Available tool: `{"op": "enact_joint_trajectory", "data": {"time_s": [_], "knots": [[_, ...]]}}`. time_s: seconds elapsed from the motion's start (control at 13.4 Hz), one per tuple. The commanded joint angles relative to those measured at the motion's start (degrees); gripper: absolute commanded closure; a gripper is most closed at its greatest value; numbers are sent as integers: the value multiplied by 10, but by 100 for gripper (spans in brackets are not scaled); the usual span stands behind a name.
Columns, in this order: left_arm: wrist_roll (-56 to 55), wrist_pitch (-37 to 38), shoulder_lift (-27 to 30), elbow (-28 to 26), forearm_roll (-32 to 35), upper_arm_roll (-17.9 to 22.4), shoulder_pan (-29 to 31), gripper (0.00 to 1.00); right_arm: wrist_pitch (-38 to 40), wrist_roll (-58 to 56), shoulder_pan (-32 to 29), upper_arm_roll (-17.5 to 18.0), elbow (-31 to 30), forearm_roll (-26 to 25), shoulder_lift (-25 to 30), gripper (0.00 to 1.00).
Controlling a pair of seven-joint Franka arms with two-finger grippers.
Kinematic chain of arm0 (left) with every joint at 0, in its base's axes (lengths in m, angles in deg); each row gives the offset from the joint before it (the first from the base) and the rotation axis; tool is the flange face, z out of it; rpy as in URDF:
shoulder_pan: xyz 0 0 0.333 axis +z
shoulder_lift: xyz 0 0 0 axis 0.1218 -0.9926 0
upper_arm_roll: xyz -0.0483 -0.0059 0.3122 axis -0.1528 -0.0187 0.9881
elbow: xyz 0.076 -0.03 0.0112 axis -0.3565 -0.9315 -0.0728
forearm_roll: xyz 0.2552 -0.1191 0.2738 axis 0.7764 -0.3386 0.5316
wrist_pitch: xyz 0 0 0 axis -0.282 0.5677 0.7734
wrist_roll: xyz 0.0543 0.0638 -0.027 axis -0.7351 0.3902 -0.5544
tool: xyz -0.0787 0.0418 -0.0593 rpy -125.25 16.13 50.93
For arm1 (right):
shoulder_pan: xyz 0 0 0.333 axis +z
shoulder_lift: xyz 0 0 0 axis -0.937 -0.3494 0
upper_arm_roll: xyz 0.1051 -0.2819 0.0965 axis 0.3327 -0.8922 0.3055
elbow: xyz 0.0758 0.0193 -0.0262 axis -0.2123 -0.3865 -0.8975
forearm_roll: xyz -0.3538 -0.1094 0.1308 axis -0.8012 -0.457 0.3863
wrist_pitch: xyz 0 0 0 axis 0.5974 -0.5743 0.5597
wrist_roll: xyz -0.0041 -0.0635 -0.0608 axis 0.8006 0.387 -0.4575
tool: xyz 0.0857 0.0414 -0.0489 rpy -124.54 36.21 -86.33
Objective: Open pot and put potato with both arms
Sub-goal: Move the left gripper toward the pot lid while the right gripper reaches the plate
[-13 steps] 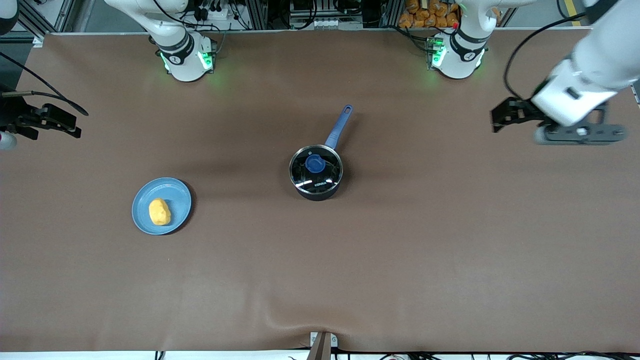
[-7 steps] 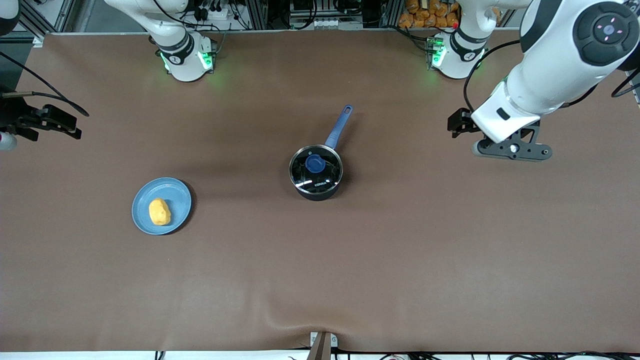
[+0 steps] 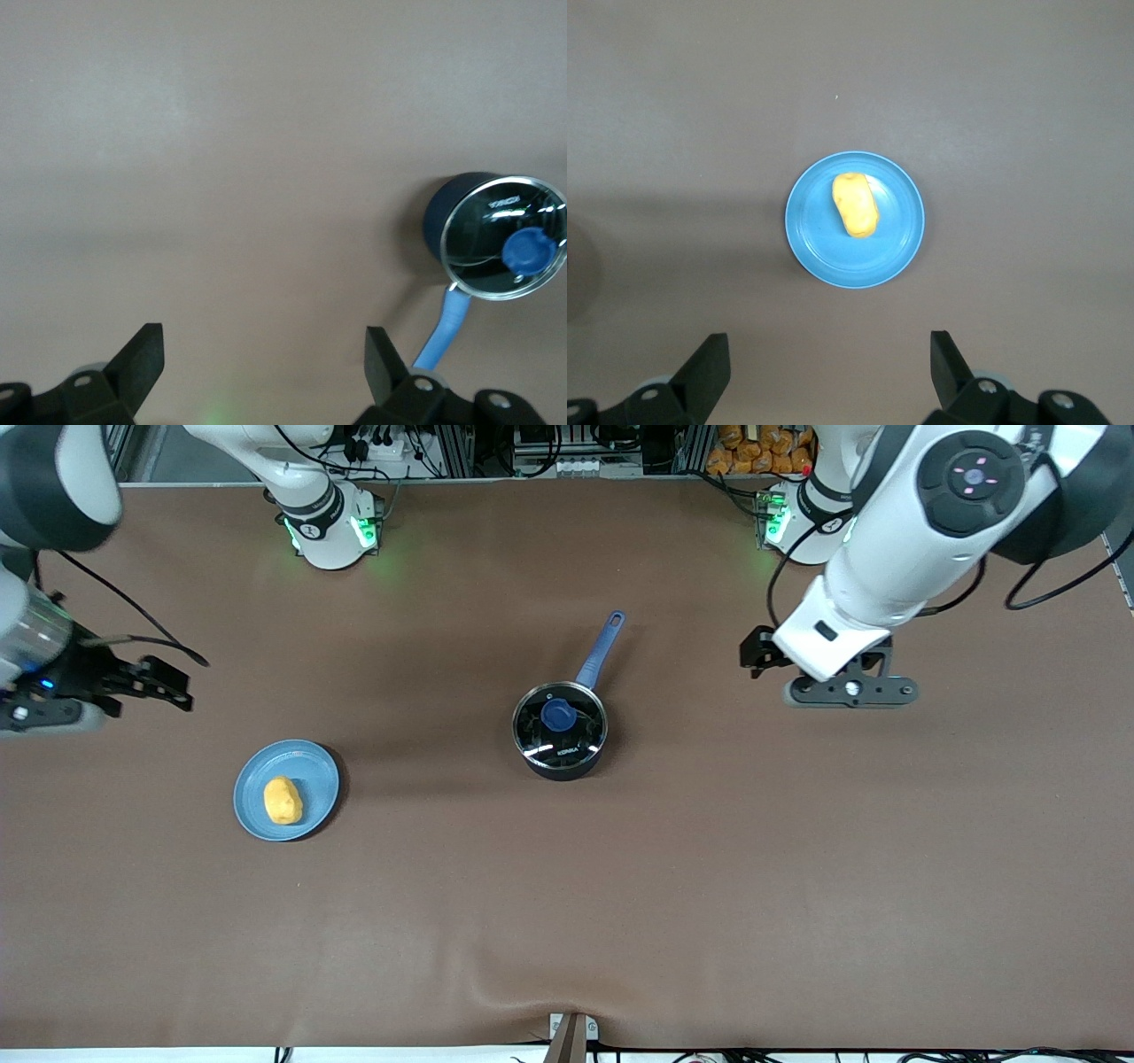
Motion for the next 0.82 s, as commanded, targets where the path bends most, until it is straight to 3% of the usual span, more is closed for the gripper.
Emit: {"op": "enact_joint_trajectory", "data": {"time_s": [0.0,0.75], "knots": [[-55,-33,-29,16,-4,2,-29,0,-25,-5,-1,-3,-5,-2,-21,0],[-258,-78,-134,88,0,8,-129,0,-105,-15,-18,-4,-5,1,-103,0]]}}
